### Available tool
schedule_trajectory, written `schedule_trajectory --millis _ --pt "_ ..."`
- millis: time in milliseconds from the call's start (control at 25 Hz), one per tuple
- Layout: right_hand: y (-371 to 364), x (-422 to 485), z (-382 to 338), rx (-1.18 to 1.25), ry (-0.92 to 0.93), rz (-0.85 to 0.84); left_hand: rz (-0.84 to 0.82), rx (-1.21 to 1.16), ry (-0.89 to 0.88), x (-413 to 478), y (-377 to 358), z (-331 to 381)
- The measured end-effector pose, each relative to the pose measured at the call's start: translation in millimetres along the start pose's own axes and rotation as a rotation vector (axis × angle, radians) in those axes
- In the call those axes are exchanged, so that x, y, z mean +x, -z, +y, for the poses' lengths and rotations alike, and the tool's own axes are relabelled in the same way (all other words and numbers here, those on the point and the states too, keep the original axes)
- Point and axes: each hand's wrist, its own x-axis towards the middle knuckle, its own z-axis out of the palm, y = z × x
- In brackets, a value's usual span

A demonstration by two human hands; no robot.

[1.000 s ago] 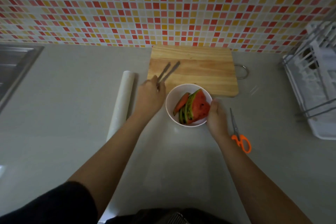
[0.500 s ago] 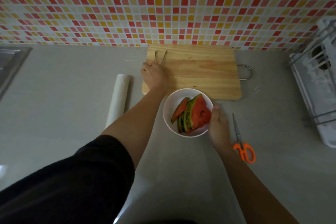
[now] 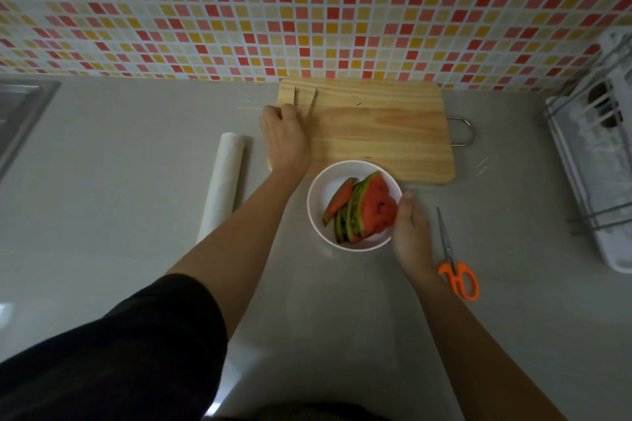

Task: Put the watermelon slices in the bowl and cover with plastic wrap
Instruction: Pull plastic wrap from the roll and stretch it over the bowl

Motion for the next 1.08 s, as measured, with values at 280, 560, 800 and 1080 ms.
schedule_trajectory --millis 280,560,800,1080 --pt "-1 0 -2 -0.029 0.018 0.022 -0.106 0.027 -0.168 -55 38 -26" --pt "-3 2 -3 -0.05 0.012 0.036 -0.671 -0.298 -0.019 -111 52 -43" --pt "-2 -3 -11 -0.026 -0.023 0.022 -1.017 -0.485 -0.019 -108 70 -51" --pt "6 -36 -3 -0.016 0.036 0.015 -1.03 -0.448 -0.055 -131 89 -60"
